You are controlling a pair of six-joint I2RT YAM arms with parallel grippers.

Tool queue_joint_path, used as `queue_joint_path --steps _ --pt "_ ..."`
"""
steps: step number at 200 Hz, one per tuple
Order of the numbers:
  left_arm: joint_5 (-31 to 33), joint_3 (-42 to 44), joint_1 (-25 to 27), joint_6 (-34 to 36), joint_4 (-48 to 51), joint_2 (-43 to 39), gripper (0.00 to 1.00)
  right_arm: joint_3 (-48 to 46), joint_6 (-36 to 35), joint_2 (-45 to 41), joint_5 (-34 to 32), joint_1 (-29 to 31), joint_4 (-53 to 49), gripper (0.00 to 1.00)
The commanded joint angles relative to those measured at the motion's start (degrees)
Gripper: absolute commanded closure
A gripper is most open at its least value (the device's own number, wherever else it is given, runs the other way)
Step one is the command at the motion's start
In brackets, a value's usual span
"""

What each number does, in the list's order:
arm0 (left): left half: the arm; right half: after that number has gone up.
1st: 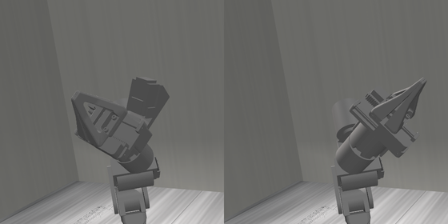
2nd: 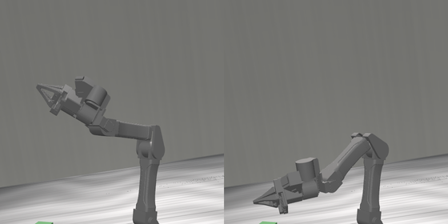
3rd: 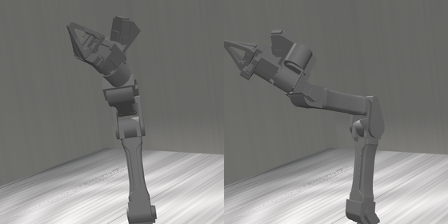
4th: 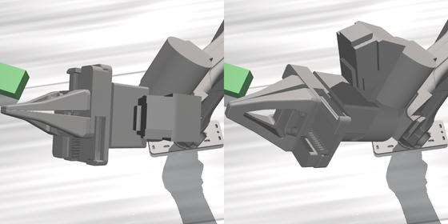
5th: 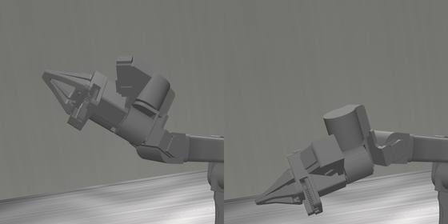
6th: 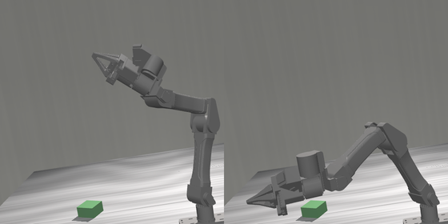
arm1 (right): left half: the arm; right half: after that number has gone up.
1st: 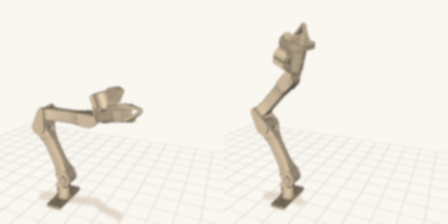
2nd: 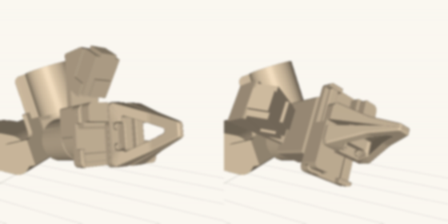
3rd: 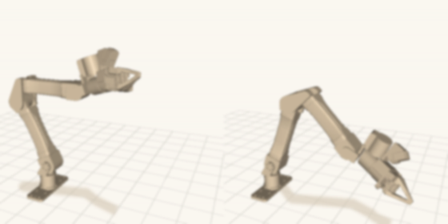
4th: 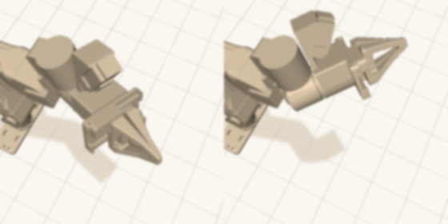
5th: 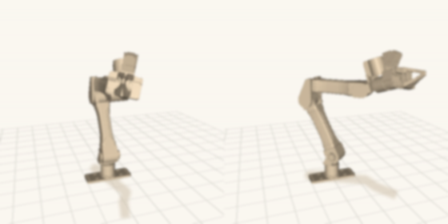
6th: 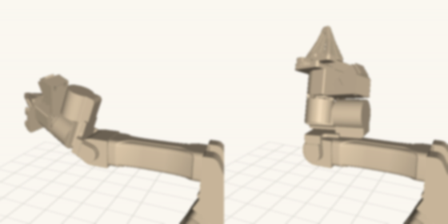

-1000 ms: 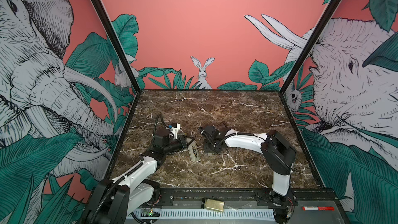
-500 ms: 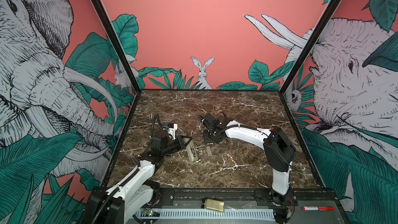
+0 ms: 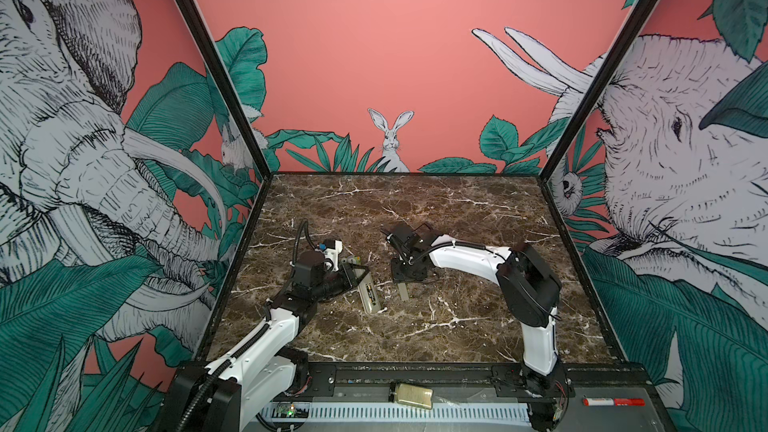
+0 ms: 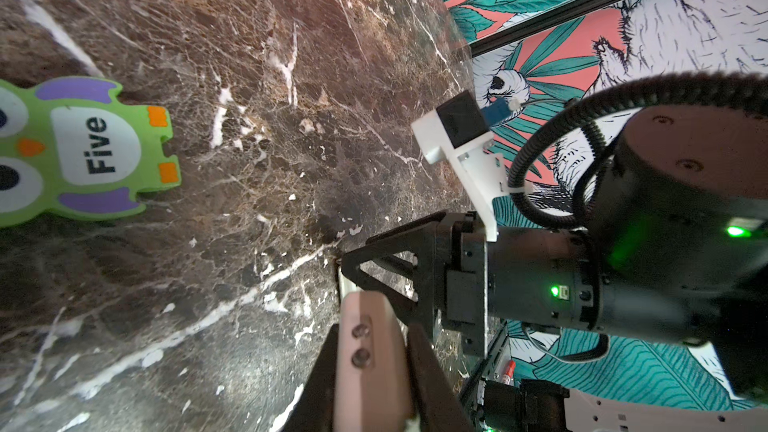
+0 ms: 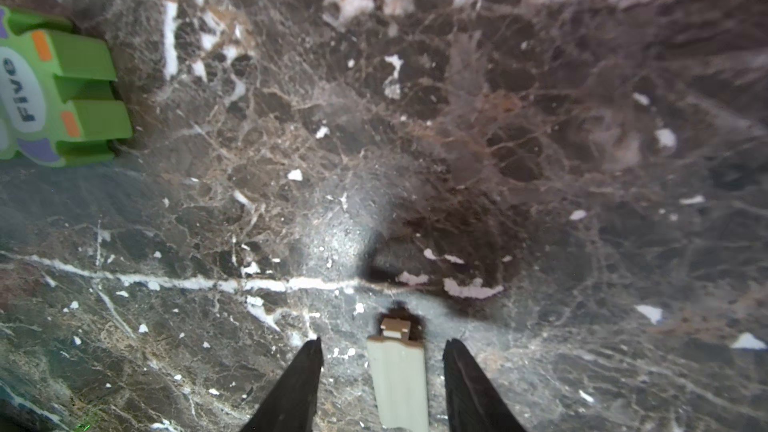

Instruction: Load the batteries into the remote control

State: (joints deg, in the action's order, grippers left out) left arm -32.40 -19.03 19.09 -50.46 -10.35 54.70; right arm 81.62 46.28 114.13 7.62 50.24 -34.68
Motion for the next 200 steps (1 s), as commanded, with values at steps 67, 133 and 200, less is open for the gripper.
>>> queue_joint_path --steps 67,133,200 --pt "-0.59 -1.36 -0.72 0.77 0.60 -1.32 1.00 1.46 -0.45 3.77 2.39 1.95 0.19 0.52" --pt "-1.15 -2.55 -1.14 2.19 4.74 -3.70 1.00 5.48 -2.23 7.00 5.77 4.64 1.82 0.52" --pt "-0.47 -4.55 -1.25 5.11 16.04 -10.77 1.00 6.78 -2.71 8.44 7.67 6.54 2.24 0.52"
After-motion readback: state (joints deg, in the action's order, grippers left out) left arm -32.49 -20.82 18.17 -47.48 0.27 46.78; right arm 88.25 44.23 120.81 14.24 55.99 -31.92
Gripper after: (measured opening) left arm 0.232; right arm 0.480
